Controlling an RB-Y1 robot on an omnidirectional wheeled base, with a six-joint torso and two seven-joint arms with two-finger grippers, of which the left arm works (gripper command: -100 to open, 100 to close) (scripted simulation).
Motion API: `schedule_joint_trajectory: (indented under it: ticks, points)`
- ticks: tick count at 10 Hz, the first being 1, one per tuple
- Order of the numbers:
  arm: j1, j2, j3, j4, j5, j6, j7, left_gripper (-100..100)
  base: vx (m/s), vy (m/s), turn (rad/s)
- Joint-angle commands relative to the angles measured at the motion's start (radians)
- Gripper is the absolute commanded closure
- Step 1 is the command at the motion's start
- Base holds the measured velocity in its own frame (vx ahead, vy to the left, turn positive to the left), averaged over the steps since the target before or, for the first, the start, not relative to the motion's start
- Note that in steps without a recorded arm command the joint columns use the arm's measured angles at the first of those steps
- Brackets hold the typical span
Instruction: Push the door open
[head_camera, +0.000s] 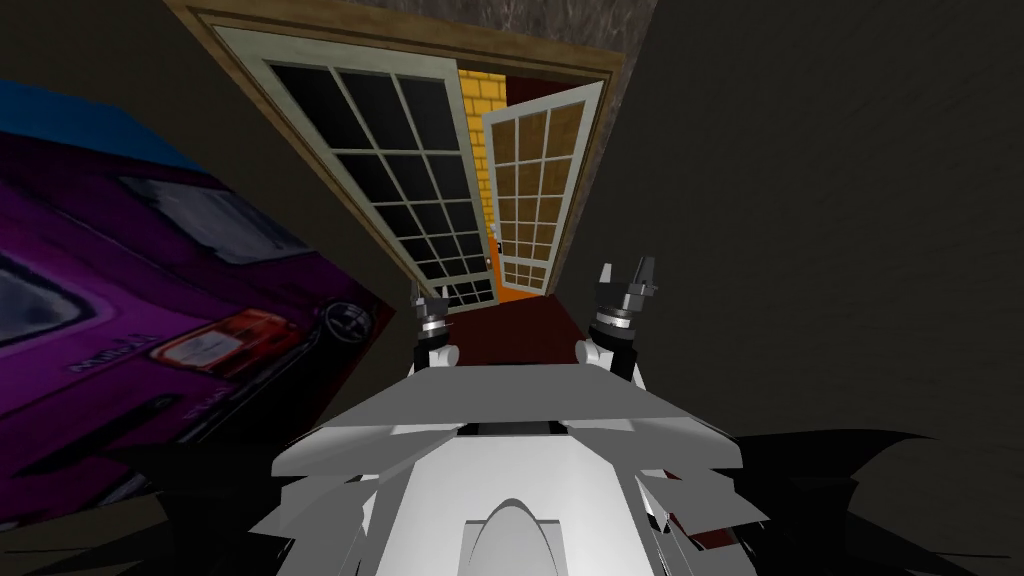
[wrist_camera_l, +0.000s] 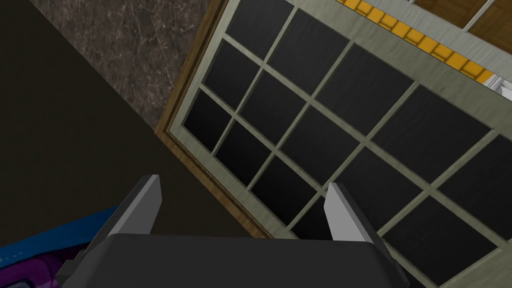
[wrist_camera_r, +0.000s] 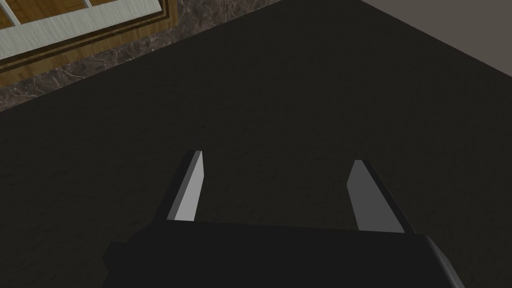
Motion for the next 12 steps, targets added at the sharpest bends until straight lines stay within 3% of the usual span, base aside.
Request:
schedule_joint_trajectory:
  ticks: [1, 11, 12]
  points:
    - [-0.012, 0.006, 0.002, 0.038, 0.015, -0.012, 0.028, -100, 0.092, -0.002, -0.091]
    - [-0.096, 0.032, 0.017, 0.282, 0.117, -0.076, 0.197, -100, 0.099, 0.013, -0.086]
    - [-0.096, 0.032, 0.017, 0.282, 0.117, -0.076, 0.197, -100, 0.07, 0.017, -0.031]
